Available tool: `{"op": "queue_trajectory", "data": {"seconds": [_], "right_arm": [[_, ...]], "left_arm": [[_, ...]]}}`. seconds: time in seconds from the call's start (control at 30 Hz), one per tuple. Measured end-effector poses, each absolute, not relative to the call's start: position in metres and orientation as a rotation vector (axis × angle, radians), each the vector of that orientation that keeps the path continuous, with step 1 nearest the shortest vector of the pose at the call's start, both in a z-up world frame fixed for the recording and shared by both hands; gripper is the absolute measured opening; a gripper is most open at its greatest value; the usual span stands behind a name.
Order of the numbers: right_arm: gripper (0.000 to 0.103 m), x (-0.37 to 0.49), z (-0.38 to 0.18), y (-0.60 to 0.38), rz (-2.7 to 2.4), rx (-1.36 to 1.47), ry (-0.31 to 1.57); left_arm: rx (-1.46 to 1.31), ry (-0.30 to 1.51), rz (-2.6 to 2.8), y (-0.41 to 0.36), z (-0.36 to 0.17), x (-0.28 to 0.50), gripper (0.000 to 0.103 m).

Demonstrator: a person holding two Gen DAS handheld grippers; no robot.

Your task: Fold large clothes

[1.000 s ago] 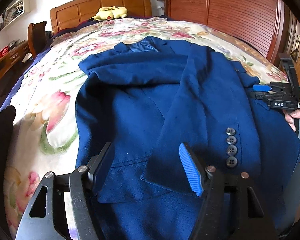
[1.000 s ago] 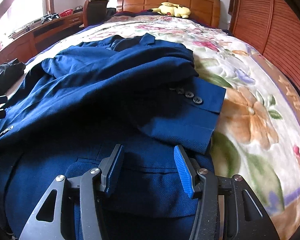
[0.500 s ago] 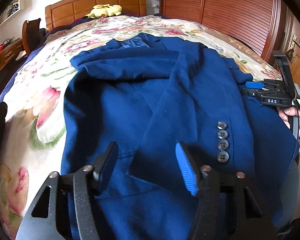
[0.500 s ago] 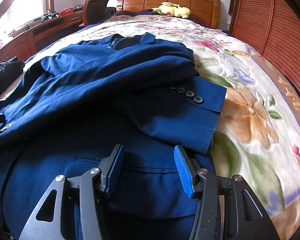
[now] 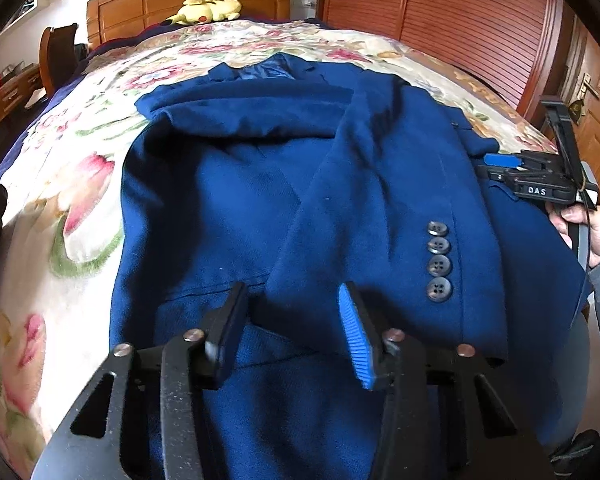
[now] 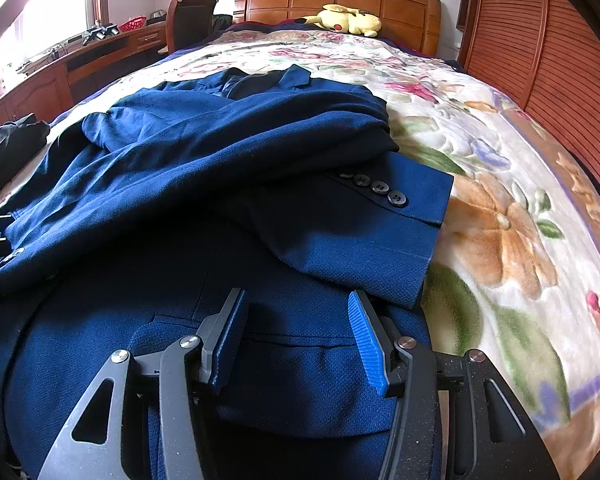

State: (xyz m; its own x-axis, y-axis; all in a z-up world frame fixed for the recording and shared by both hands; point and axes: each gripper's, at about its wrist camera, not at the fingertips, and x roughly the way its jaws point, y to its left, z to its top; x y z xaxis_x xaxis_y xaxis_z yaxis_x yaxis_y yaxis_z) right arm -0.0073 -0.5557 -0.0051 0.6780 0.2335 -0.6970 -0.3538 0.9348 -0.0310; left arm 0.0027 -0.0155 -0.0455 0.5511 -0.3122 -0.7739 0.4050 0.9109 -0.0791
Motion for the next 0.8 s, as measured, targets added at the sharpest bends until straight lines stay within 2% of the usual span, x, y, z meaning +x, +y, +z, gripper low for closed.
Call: {"op": "queue_trajectory", "data": {"seconds": [0.03, 0.07, 0.1, 0.2, 0.47, 0.8], "right_arm": [[0.054, -0.007, -0.005, -0.556, 0.332, -0.169, 0.757], [0.054, -0.007, -0.005, -0.556, 0.331, -0.169, 0.757], [0.054, -0.008, -0.005, -0.556, 0.331, -0.169, 0.757], [0.054, -0.007, -0.005, -0.556, 0.332, -0.169, 0.757], [0.054, -0.008, -0.005, -0.555, 0.330, -0.171, 0.755], [0.054, -0.008, -0.006, -0.555, 0.326, -0.175, 0.749]], "left_arm": [[0.118, 0.889, -0.429, -0.017, -0.046, 0.002, 0.039], [0.126, 0.880, -0.427, -0.018, -0.046, 0.001, 0.029], [0.139, 0.870, -0.417, -0.020, -0.045, -0.001, 0.014], [0.148, 0.852, -0.430, -0.022, -0.042, -0.004, 0.006], [0.104, 0.711, -0.375, -0.001, 0.001, -0.002, 0.004], [0.078, 0.612, -0.262, 0.037, 0.046, 0.047, 0.004]]}}
